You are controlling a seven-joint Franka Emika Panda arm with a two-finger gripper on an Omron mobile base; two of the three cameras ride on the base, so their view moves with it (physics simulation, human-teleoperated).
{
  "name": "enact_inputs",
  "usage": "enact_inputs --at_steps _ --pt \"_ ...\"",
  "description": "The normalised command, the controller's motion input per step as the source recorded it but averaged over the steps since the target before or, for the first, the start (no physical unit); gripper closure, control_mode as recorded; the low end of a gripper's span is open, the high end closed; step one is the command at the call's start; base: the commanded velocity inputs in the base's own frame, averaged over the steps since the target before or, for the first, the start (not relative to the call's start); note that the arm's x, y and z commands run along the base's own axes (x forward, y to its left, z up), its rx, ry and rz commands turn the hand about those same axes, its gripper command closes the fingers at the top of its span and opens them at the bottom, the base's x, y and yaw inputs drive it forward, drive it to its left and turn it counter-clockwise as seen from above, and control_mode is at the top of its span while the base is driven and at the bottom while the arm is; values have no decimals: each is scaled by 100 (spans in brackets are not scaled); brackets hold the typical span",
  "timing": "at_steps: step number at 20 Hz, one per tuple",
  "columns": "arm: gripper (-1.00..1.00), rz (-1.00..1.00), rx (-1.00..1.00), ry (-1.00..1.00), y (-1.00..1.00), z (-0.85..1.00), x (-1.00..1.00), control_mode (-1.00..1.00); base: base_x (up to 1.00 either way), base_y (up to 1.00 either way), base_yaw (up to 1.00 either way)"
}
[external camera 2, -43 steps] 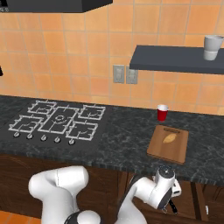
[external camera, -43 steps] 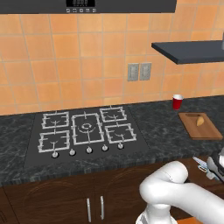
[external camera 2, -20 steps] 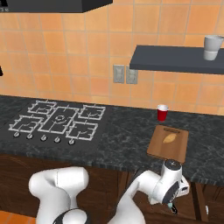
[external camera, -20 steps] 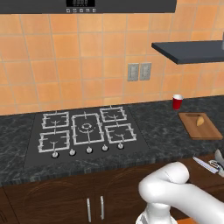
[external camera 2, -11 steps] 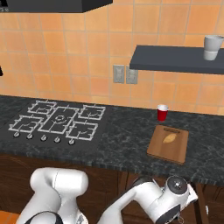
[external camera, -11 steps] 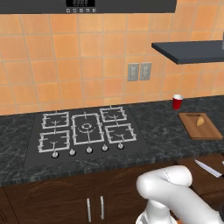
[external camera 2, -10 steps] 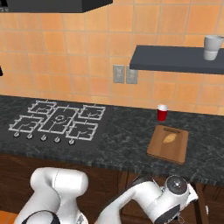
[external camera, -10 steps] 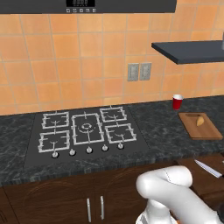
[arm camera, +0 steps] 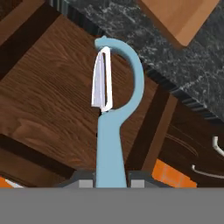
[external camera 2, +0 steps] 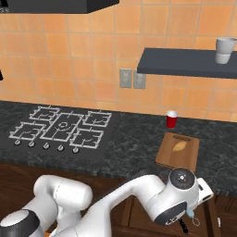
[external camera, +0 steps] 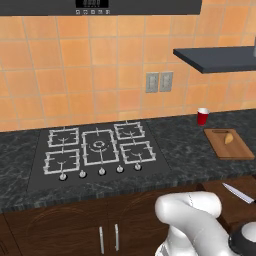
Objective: Place the appropriate cutting tool for cutting the potato skin on the cutting board.
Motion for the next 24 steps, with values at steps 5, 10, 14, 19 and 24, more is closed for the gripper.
enact_inputs --at_steps 5,10,14,19,24 --pt "100 0 -3 1 0 100 47 -100 0 0 0" --pt "100 0 0 10 -1 88 94 -100 0 0 0" --pt "100 -4 0 10 1 21 51 -100 0 0 0" --pt "100 -1 0 -5 -11 -41 35 -100 0 0 0" --pt "100 -7 0 -20 -18 -47 63 -100 0 0 0"
